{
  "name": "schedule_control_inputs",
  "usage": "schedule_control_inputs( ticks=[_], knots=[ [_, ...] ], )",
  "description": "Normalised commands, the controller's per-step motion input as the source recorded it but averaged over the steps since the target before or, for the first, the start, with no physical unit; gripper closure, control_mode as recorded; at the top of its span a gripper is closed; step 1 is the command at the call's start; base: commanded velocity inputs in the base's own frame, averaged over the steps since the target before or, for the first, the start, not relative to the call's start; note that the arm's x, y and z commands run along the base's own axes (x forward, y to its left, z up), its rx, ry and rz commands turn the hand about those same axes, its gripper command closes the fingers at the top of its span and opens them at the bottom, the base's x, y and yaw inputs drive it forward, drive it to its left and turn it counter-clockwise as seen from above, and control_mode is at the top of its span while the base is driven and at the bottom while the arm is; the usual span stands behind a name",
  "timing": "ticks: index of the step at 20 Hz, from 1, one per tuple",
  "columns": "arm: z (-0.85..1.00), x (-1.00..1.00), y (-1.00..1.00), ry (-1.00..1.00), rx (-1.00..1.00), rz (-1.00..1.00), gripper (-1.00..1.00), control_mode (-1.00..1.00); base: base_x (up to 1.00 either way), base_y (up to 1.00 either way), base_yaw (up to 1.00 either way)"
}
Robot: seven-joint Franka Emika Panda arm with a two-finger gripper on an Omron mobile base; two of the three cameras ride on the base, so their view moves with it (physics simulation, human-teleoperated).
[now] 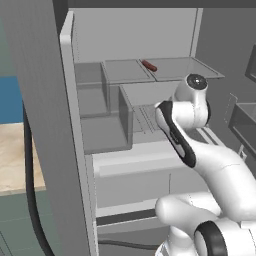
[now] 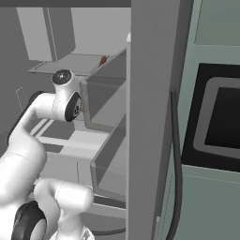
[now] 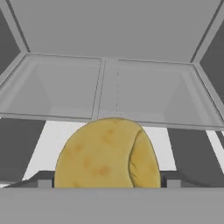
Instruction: Retrieve the sausage and cheese from the fridge and place them on the cutting board on the counter.
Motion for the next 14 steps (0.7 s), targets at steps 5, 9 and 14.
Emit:
schedule_control_inputs(
  ticks=[5, 9, 14],
  knots=[
    [0.66, -0.92, -0.08, 0.09, -0.09, 0.00, 1.00, -1.00, 0.00, 0.00, 0.00],
    [0.14, -0.54, -0.01, 0.01, 0.01, 0.00, 1.00, -1.00, 0.00, 0.00, 0.00],
    [0.26, -0.35, 0.00, -0.03, 0.09, 0.00, 1.00, -1.00, 0.00, 0.00, 0.00]
  ],
)
